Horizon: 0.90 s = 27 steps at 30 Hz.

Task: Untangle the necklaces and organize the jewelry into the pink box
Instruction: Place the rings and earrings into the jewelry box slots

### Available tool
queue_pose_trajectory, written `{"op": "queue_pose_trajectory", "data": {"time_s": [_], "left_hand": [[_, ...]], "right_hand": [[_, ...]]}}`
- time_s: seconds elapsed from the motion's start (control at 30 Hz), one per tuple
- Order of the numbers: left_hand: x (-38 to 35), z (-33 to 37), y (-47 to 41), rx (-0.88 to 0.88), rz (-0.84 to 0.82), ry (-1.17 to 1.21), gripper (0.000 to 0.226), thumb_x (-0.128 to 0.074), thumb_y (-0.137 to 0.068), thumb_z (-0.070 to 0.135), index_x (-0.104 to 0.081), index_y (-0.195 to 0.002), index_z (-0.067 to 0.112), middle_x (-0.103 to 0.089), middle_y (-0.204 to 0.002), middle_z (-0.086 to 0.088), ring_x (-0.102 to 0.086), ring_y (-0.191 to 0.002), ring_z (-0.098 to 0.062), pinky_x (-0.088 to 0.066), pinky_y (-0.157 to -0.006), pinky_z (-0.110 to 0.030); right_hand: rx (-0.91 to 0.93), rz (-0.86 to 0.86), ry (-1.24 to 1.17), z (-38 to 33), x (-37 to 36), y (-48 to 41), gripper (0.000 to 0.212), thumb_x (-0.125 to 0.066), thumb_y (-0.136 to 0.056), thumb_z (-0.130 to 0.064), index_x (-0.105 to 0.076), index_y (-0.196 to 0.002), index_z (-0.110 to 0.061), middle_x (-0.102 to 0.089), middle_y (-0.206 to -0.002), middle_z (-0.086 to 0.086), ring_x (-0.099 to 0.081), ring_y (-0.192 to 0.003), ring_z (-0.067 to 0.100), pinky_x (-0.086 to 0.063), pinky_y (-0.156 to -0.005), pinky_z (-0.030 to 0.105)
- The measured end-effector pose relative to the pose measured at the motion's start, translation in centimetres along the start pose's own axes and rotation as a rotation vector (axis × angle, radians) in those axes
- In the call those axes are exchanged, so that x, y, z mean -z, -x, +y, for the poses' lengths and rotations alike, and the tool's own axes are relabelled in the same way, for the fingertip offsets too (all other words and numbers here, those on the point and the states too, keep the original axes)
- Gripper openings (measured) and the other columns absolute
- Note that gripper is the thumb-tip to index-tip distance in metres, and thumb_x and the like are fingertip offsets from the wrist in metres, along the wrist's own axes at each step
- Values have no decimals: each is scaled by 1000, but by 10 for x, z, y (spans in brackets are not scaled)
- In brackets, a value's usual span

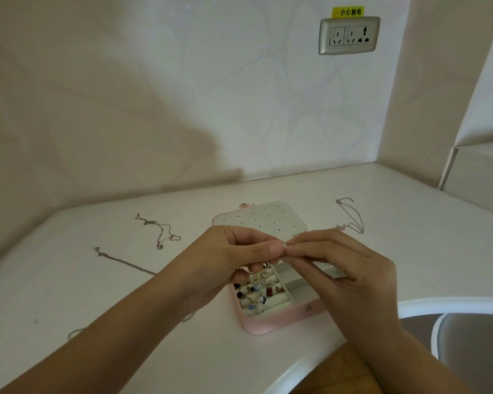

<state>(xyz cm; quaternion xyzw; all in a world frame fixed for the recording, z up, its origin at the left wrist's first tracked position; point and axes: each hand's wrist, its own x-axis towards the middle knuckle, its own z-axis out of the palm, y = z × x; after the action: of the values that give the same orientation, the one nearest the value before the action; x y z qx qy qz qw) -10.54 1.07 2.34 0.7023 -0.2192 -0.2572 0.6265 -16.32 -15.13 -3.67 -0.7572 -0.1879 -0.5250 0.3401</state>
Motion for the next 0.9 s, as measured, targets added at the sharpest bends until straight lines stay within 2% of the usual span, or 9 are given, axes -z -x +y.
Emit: {"op": "queue_pose_trajectory", "data": {"time_s": [0.07,0.23,0.37,0.47,0.53,0.6,0.73,0.9], "left_hand": [[1,-1,0,36,-31,6,20,-69,-68,23,-74,-83,10,-56,-55,9,-43,-48,-1,-32,-41,-10],[3,-4,-1,61,-89,-20,19,-67,-73,20,-71,-88,9,-59,-59,9,-49,-53,-1,-40,-46,-12],[-1,-8,1,-61,-39,-312,4,-69,-83,13,-73,-84,12,-61,-60,7,-51,-52,-3,-40,-49,-14],[-7,-15,2,-103,-68,-503,9,-69,-85,13,-72,-79,19,-61,-62,10,-51,-54,0,-40,-53,-13],[-9,-18,3,-113,-89,-599,10,-69,-84,16,-71,-78,23,-63,-65,10,-50,-58,-1,-41,-57,-15],[-9,-19,4,-112,-98,-629,11,-69,-84,17,-71,-77,25,-65,-69,8,-52,-61,-2,-42,-60,-17],[-8,-19,2,-71,-72,-627,12,-70,-83,17,-72,-75,26,-67,-68,7,-56,-62,-5,-47,-65,-24],[-9,-20,-2,-44,-39,-669,10,-71,-83,16,-73,-77,24,-68,-69,6,-57,-62,-2,-45,-62,-17]], "right_hand": [[-4,-18,-14,-1,0,3,12,-69,-81,-16,-76,-87,-8,-71,-89,-2,-65,-88,0,-50,-78,13],[-7,-47,-30,-1,4,8,14,-69,-82,-17,-76,-92,-10,-71,-95,-1,-67,-91,5,-51,-81,14],[-39,-106,-9,0,10,20,22,-68,-82,-25,-73,-102,-16,-69,-102,-8,-66,-90,0,-53,-76,13],[-198,-143,27,6,19,30,31,-62,-84,-37,-65,-113,-27,-65,-105,-18,-63,-94,-2,-48,-80,9],[-325,-112,63,13,26,36,33,-57,-85,-41,-63,-115,-28,-63,-106,-21,-62,-97,-3,-44,-82,6],[-377,-117,134,20,29,42,33,-51,-88,-42,-64,-113,-24,-63,-105,-21,-60,-98,-5,-41,-81,4],[-221,-179,310,30,23,52,27,-45,-93,-27,-68,-102,-15,-65,-100,-8,-57,-89,0,-42,-80,8],[-178,-138,312,34,18,56,28,-42,-94,-21,-69,-94,-11,-66,-95,-4,-57,-86,6,-44,-80,14]]}}
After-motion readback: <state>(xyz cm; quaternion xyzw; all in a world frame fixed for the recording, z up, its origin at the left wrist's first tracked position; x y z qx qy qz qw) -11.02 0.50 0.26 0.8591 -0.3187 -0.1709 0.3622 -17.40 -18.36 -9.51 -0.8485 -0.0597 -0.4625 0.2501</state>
